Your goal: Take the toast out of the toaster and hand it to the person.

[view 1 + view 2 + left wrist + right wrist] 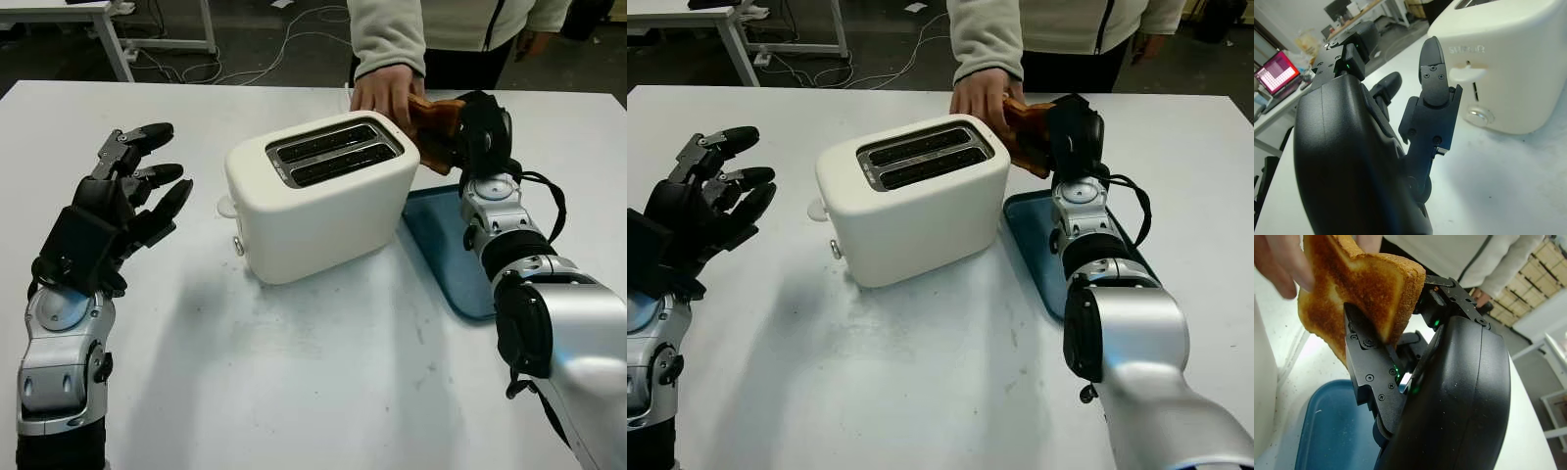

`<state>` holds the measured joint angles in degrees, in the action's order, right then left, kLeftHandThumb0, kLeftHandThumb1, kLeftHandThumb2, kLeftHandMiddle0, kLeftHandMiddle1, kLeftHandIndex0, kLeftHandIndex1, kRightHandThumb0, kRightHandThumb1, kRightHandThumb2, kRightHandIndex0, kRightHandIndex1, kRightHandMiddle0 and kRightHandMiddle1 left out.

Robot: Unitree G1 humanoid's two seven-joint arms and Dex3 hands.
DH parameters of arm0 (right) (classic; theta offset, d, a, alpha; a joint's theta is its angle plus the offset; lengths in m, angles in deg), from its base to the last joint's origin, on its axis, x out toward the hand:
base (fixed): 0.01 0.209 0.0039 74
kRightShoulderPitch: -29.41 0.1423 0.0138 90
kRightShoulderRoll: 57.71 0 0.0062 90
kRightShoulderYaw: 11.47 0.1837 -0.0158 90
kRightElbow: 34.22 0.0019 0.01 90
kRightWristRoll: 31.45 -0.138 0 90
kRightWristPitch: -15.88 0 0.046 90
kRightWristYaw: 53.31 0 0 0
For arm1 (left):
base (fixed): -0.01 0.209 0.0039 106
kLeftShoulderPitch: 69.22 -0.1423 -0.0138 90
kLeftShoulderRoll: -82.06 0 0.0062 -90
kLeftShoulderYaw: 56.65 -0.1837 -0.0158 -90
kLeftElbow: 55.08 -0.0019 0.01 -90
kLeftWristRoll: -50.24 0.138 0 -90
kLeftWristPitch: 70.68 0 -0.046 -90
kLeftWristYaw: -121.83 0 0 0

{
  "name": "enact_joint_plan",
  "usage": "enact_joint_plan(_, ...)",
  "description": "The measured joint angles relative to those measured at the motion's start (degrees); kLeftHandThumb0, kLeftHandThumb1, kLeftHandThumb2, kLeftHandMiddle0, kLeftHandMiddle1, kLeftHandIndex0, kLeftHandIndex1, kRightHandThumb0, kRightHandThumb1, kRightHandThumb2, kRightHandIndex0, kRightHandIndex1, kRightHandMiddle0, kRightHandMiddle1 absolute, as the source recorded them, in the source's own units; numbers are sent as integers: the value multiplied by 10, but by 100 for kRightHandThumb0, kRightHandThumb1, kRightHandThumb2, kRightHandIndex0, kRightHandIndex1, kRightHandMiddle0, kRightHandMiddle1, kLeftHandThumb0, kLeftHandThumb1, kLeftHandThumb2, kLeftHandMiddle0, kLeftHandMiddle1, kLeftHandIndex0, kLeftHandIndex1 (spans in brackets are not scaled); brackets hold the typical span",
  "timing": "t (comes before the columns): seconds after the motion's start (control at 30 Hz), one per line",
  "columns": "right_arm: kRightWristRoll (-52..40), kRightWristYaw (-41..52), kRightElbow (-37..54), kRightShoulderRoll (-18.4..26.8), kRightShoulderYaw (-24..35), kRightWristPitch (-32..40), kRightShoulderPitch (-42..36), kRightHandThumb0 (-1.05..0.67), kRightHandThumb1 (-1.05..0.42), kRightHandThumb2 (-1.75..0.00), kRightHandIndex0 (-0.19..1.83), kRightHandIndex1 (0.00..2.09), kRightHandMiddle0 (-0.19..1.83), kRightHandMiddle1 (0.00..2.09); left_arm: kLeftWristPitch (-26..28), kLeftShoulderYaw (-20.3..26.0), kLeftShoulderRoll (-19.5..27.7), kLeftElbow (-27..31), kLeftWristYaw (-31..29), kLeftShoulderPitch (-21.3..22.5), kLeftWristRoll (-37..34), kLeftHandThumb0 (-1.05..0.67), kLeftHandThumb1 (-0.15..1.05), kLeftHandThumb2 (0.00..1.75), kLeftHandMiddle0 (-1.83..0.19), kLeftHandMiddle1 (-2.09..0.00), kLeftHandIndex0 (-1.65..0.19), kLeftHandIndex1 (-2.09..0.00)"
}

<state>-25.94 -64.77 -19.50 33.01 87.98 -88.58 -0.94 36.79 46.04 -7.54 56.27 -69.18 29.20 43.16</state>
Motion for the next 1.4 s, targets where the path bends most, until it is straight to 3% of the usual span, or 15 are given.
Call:
enact_joint_plan(0.07, 0, 1, 0, 0, 0, -6, -5, -25, -85, 0, 69, 175, 54, 170, 0, 0, 0, 2, 0, 0, 0, -34, 83, 54, 0, -104, 0, -81)
enact_joint_plan(0.17, -7, 7, 0, 0, 10, -12, -10, -33, -81, 0, 57, 148, 57, 133, 0, 0, 0, 2, 0, 0, 0, -33, 82, 56, 0, -104, 0, -82)
enact_joint_plan(0.23, -17, 10, 0, 0, 17, -17, -14, -36, -81, 0, 54, 140, 60, 124, 0, 0, -1, 2, 0, 0, 0, -34, 81, 56, 0, -105, 0, -82)
enact_joint_plan(0.47, -26, 16, 3, 0, 25, -21, -28, -39, -82, 0, 58, 136, 65, 115, 0, 0, -2, 1, 0, 0, 0, -34, 80, 59, 0, -105, 0, -83)
enact_joint_plan(0.8, -53, 64, 21, 0, 40, -41, -33, -33, -83, 0, 54, 154, 60, 120, 0, -2, -2, 1, -2, 0, 0, -40, 79, 58, 0, -104, 0, -82)
enact_joint_plan(0.87, -64, 78, 26, 0, 45, -41, -33, -32, -83, 0, 53, 145, 60, 105, 2, -2, -2, 1, -2, 0, 0, -36, 80, 58, 0, -103, 0, -82)
enact_joint_plan(0.93, -69, 92, 29, 0, 48, -42, -33, -32, -83, 0, 55, 124, 65, 76, 3, -3, -2, 1, -2, 0, 0, -36, 80, 58, 0, -103, 0, -82)
enact_joint_plan(1.0, -70, 100, 31, 0, 48, -50, -34, -35, -83, 0, 55, 90, 65, 42, 4, -3, -2, 0, -3, 0, 0, -36, 79, 58, 0, -103, 0, -82)
enact_joint_plan(1.07, -69, 104, 40, 0, 46, -54, -38, -45, -85, 0, 43, 45, 51, 11, 4, -4, -2, -1, -3, 0, 0, -35, 80, 59, 0, -103, 0, -82)
enact_joint_plan(1.17, -68, 116, 64, 0, 37, -69, -56, -61, -90, -1, 23, 13, 25, 1, 4, -5, -2, -1, -3, 0, 0, -34, 80, 60, 0, -104, 0, -82)
enact_joint_plan(1.27, -67, 120, 125, -4, 28, -100, -112, -66, -92, -11, 20, 8, 22, 1, 4, -5, -2, 0, -3, 0, 0, -35, 79, 61, 0, -103, 0, -82)
enact_joint_plan(1.4, -79, 132, 307, -46, 11, -112, -266, -71, -92, -23, 24, 9, 27, 3, 3, -3, -4, 2, -2, -6, 0, -34, 80, 59, 0, -104, 0, -81)
